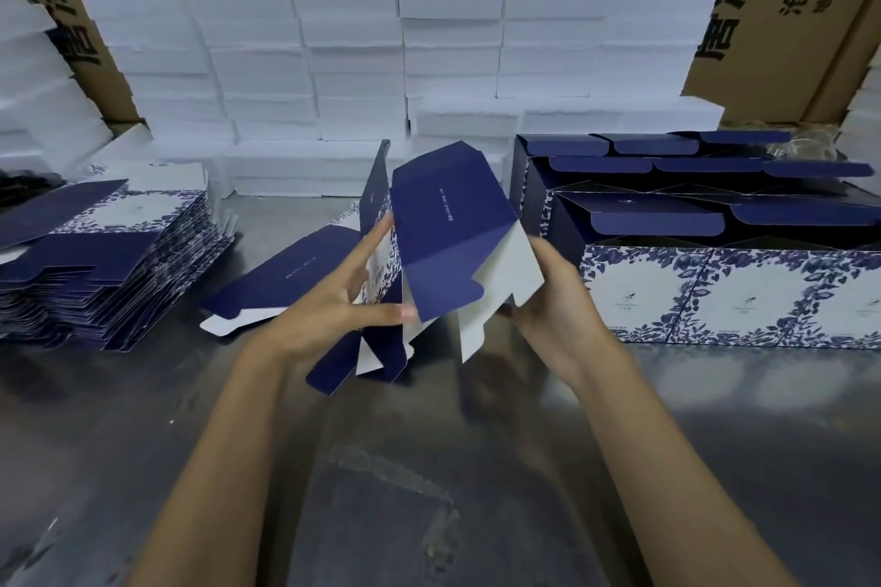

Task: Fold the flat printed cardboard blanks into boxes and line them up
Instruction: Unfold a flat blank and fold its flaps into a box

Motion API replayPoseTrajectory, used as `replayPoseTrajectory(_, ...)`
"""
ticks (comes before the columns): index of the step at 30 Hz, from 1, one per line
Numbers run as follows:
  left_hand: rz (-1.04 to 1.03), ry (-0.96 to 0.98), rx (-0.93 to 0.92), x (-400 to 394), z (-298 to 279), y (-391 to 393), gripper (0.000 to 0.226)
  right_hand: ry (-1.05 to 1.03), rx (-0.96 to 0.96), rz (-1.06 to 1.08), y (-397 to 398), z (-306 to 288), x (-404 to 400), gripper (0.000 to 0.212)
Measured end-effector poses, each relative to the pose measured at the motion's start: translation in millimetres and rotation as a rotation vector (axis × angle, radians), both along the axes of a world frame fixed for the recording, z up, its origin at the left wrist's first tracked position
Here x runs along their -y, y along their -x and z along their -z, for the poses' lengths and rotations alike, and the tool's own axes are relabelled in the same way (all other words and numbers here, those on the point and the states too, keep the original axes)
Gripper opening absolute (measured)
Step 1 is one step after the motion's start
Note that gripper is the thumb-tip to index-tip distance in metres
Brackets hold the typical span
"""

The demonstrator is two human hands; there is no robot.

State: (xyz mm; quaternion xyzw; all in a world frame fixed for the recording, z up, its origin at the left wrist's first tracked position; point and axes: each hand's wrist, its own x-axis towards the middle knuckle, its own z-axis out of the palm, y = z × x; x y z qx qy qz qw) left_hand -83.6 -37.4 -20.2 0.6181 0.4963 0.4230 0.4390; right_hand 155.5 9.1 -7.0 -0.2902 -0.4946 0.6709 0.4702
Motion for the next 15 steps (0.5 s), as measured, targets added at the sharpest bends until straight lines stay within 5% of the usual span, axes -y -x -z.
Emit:
replayPoseTrajectory(9, 0.066, 0.004, -0.054, 7.6, -8.9, -6.4, 0.098, -0.123, 0.226, -0.174, -0.5, 15.8, -2.5, 0.071)
replayPoseTrajectory(15, -0.228, -0.123, 0.032, 4.6, -12.3, -13.7, 0.061, -0.156, 0.363, -0.117, 3.0, 31.0, -8.5, 0.078)
